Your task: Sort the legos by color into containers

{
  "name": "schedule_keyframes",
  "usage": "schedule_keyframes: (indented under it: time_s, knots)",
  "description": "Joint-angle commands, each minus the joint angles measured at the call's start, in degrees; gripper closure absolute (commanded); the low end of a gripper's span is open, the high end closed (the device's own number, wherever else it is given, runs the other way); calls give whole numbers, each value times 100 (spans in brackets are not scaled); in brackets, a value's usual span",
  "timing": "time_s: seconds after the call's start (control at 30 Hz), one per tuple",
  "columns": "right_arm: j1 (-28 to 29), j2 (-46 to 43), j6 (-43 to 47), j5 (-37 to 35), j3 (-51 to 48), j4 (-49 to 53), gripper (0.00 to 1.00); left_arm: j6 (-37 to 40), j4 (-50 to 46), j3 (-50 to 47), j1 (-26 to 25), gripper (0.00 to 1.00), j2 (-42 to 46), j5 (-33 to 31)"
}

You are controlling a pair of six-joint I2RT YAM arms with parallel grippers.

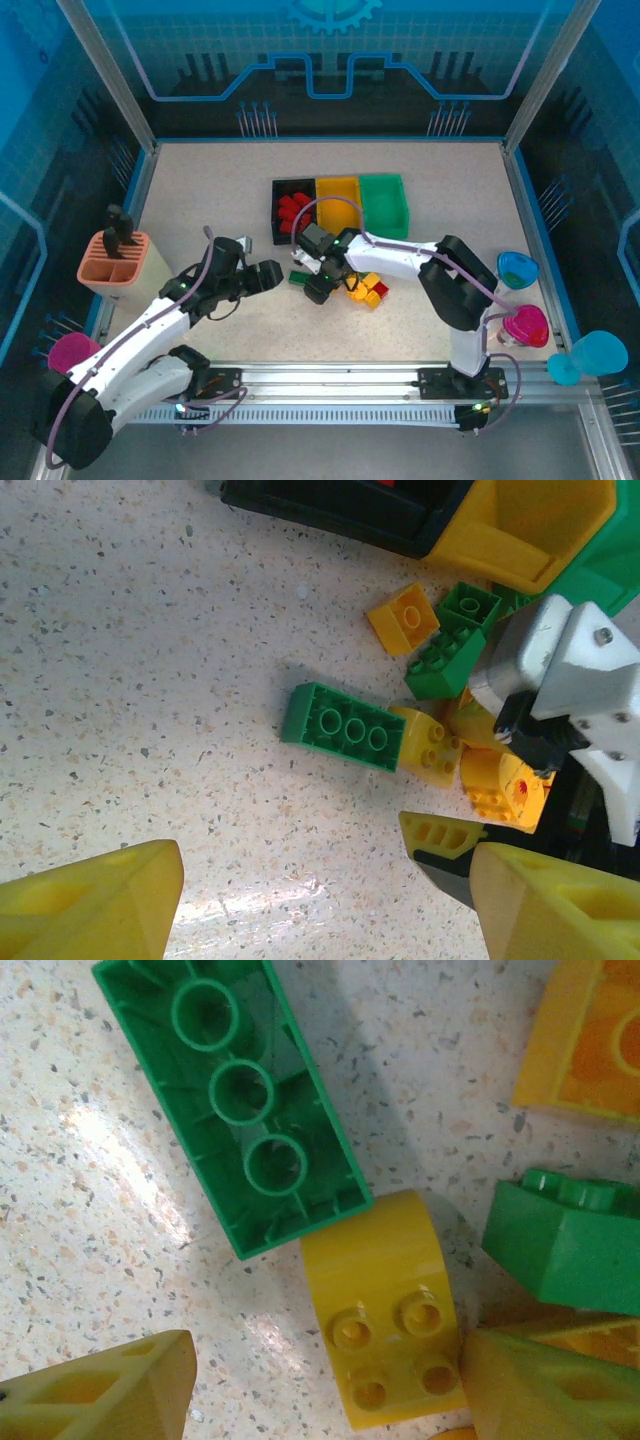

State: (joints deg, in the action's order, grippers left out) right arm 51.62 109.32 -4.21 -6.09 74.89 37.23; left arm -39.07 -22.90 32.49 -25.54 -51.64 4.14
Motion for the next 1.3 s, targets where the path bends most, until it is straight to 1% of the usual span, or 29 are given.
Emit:
schedule_keyframes:
  time_s: [0.0, 0.1, 0.2, 0.33, 0.5, 0.6, 0.73, 0.9, 1.03, 1.27]
  knots:
    - [219, 265, -1, -96, 22, 100, 31, 55, -145, -85, 67, 24, 84, -9]
    - [337, 300, -113, -25, -105, 24, 32, 70, -128, -85, 96, 24, 77, -9]
    - [452, 280, -208, -8, -243, -96, 35, 108, -112, -55, 111, 24, 53, -16]
    - [464, 308, -335, -188, -344, -205, 36, 136, -60, -11, 147, 24, -37, 3]
    - [457, 4, -257, -87, -379, -351, 36, 171, -19, 81, 159, 24, -153, 60]
    - [391, -253, -179, 157, -481, -539, 34, 188, -7, 113, 168, 24, -156, 42]
    - [195, -233, -141, 102, -498, -592, 33, 177, 4, 91, 181, 24, -149, 29]
    - [167, -255, -52, 99, -543, -714, 32, 180, 35, 34, 189, 24, -138, 41]
    - [122, -507, -55, 230, -712, -994, 31, 189, 40, 25, 202, 24, -138, 47]
    - [-9, -411, -13, 174, -678, -929, 32, 207, 109, 38, 221, 24, -213, 100]
